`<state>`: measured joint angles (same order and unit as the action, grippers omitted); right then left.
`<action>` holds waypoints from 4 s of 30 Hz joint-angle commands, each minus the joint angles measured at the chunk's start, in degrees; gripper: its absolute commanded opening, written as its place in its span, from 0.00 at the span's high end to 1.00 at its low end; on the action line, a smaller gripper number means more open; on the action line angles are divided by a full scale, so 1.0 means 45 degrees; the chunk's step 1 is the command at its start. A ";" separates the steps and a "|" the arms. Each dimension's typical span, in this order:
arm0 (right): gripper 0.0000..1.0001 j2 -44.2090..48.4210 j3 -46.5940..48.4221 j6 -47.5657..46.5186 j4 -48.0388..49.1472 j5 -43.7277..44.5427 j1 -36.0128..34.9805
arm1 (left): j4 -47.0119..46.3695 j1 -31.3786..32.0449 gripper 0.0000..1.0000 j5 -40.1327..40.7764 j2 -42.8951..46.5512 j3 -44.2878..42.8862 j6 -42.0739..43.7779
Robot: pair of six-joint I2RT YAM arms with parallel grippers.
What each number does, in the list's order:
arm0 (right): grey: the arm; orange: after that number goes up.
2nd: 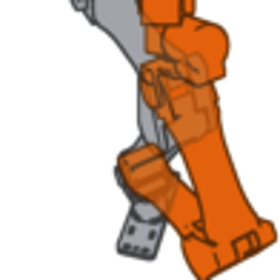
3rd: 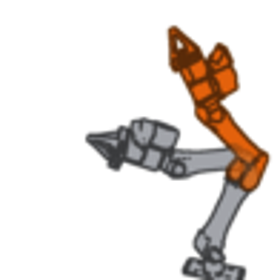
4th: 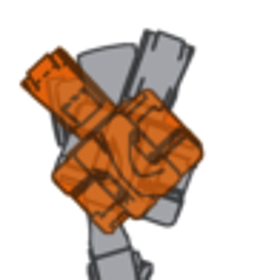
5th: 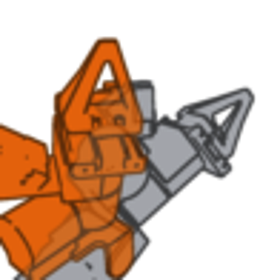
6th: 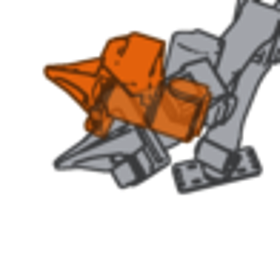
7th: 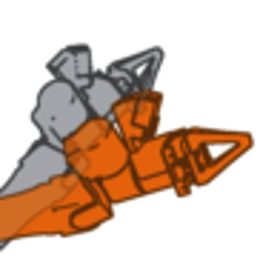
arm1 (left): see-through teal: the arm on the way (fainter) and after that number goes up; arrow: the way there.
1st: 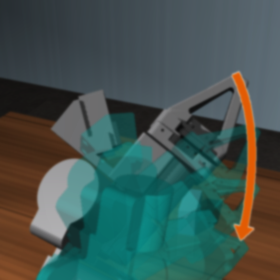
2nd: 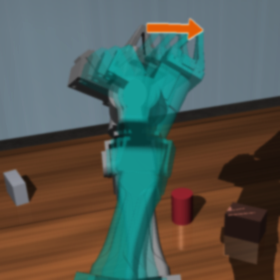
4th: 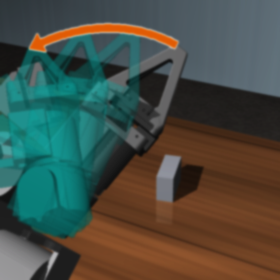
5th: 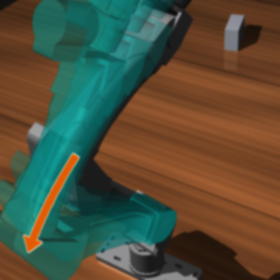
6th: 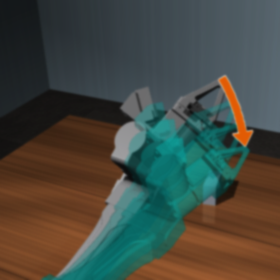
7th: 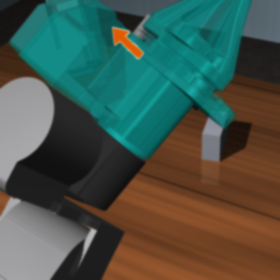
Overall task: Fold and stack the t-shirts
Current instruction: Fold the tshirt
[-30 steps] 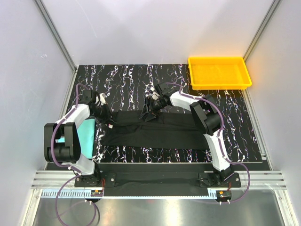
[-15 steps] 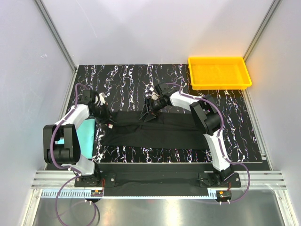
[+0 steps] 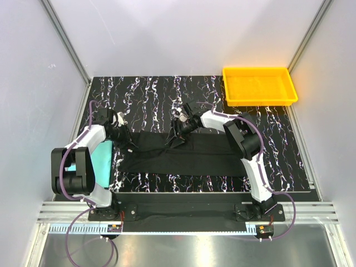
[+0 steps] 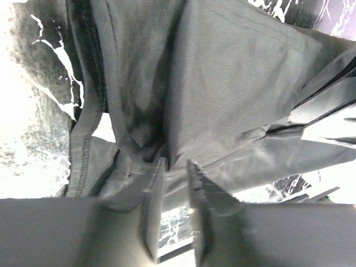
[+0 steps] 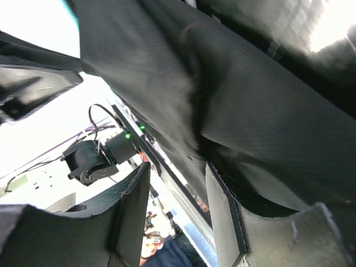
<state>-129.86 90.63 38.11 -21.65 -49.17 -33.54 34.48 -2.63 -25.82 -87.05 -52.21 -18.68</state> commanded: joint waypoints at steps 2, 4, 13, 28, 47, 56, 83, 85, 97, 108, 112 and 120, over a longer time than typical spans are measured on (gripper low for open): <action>0.49 0.0616 -0.0529 0.0242 0.0299 -0.0441 -0.0300 | -0.0182 -0.0137 0.62 0.0114 0.0534 -0.0020 -0.0010; 0.49 0.0694 -0.0706 0.0281 0.0396 -0.0363 -0.0320 | -0.0201 -0.0137 0.58 0.0056 0.0632 -0.0059 0.0010; 0.49 0.1162 -0.0941 0.0262 0.0612 -0.0227 -0.0301 | -0.0201 -0.0157 0.42 -0.0355 0.0653 -0.0820 0.0361; 0.47 0.0812 0.0172 0.0477 0.0397 0.0633 -0.0086 | -0.0650 -0.0137 0.61 -0.1292 -0.1418 -0.0899 0.0439; 0.57 -0.0164 0.1149 -0.0168 0.0065 0.1552 0.0266 | -0.0768 -0.0137 1.00 -0.1078 -0.0344 0.0937 0.0361; 0.61 -0.0419 0.1676 -0.0324 0.0026 0.1141 0.0207 | -0.0709 -0.0137 0.53 -0.0883 -0.0324 -0.0448 0.0263; 0.55 0.0206 0.2301 -0.0636 -0.1303 0.1219 0.0207 | -0.0533 -0.0274 0.57 -0.1078 -0.2767 -0.2013 0.0166; 0.55 0.0031 0.2574 -0.0675 -0.1517 0.1161 0.0207 | -0.0514 -0.0274 0.58 -0.1039 -0.2533 -0.1798 0.0127; 0.46 0.2469 0.0429 -0.2414 -0.3978 0.2839 0.0343 | -0.0006 0.0135 0.53 -0.1019 0.0768 -0.1192 -0.0808; 0.56 0.7175 -0.5623 -0.2393 -0.4562 0.6506 0.4832 | -0.1936 0.2752 0.62 -0.1586 -0.1746 -0.1856 -0.2118; 0.66 0.7706 -0.6369 -0.2901 -0.4564 0.7837 0.6104 | -0.2427 0.3046 0.63 -0.1429 -0.2510 -0.1661 -0.2392; 0.65 0.7005 -0.6819 -0.2181 -0.4603 1.0005 0.6984 | -0.2740 0.3085 0.63 -0.1294 -0.3683 -0.1270 -0.2315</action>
<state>-97.60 60.47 27.05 -42.02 -10.31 -3.57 24.56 11.18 -31.09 -102.74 -58.57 -28.86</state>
